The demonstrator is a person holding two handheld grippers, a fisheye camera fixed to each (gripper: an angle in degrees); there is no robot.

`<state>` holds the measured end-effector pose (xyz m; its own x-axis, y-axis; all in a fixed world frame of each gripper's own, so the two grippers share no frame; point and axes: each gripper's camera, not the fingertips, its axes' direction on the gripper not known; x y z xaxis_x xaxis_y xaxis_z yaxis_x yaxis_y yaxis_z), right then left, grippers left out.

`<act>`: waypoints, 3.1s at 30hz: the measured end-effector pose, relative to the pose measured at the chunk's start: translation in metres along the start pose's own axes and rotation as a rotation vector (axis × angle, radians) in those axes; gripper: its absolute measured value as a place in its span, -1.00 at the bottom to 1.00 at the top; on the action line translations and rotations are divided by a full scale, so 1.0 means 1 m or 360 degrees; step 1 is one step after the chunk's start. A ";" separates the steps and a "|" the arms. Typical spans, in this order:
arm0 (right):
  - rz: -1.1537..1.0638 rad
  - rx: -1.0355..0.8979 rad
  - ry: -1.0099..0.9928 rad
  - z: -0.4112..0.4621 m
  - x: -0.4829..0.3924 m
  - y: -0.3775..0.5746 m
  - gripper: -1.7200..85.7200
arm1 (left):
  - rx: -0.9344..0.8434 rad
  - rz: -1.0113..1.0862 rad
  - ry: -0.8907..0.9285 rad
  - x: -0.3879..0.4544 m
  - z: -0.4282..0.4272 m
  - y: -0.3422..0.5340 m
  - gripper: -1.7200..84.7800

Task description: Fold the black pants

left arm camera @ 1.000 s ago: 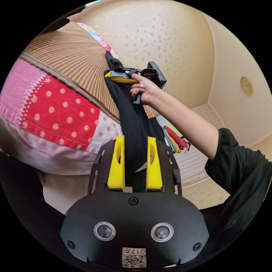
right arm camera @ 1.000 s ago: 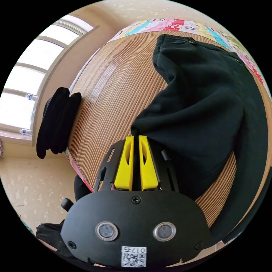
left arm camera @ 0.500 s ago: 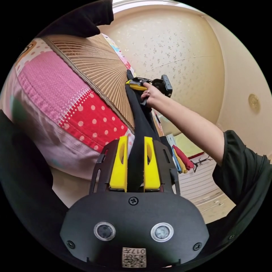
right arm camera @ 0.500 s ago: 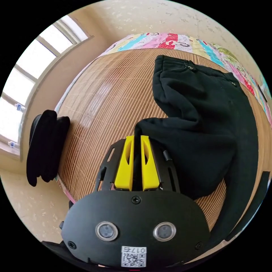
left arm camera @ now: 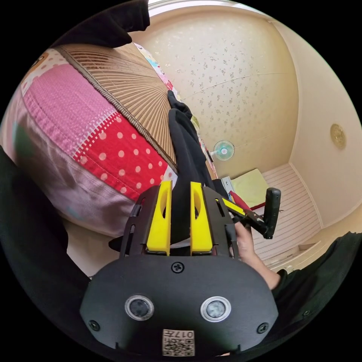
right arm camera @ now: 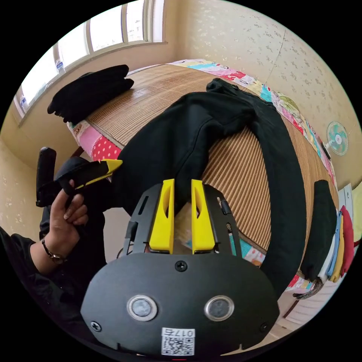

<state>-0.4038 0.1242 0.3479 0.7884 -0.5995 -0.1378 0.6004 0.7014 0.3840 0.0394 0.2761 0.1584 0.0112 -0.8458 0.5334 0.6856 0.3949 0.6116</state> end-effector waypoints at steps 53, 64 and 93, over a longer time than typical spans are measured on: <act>0.1305 0.1014 -0.1175 -0.329 0.472 0.433 -0.86 | -0.0372 0.0509 0.0098 0.027 0.046 0.072 -0.68; -0.0128 0.0382 -0.1498 -0.341 0.299 0.227 -0.89 | -0.0202 0.0555 0.0222 0.037 0.017 0.072 -0.61; 0.0537 0.0253 -0.1089 -0.163 0.429 0.062 -0.81 | -0.0921 0.0559 0.0500 0.040 0.097 0.042 -0.87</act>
<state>-0.0061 -0.0268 0.1635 0.6364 -0.5042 0.5838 0.2757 0.8555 0.4382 -0.0023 0.2940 0.2623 0.4485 -0.8015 0.3955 0.8758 0.4824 -0.0156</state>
